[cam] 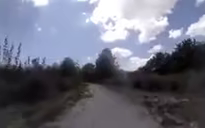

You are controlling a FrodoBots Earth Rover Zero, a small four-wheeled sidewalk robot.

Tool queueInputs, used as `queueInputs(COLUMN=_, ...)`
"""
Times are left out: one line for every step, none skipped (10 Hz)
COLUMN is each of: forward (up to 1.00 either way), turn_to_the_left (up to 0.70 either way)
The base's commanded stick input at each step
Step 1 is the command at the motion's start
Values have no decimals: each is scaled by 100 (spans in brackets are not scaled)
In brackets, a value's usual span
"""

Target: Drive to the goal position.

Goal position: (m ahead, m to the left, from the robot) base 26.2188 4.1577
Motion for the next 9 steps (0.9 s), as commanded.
queueInputs(forward=85, turn_to_the_left=0)
queueInputs(forward=85, turn_to_the_left=0)
queueInputs(forward=85, turn_to_the_left=0)
queueInputs(forward=85, turn_to_the_left=0)
queueInputs(forward=85, turn_to_the_left=0)
queueInputs(forward=85, turn_to_the_left=0)
queueInputs(forward=85, turn_to_the_left=0)
queueInputs(forward=85, turn_to_the_left=0)
queueInputs(forward=85, turn_to_the_left=0)
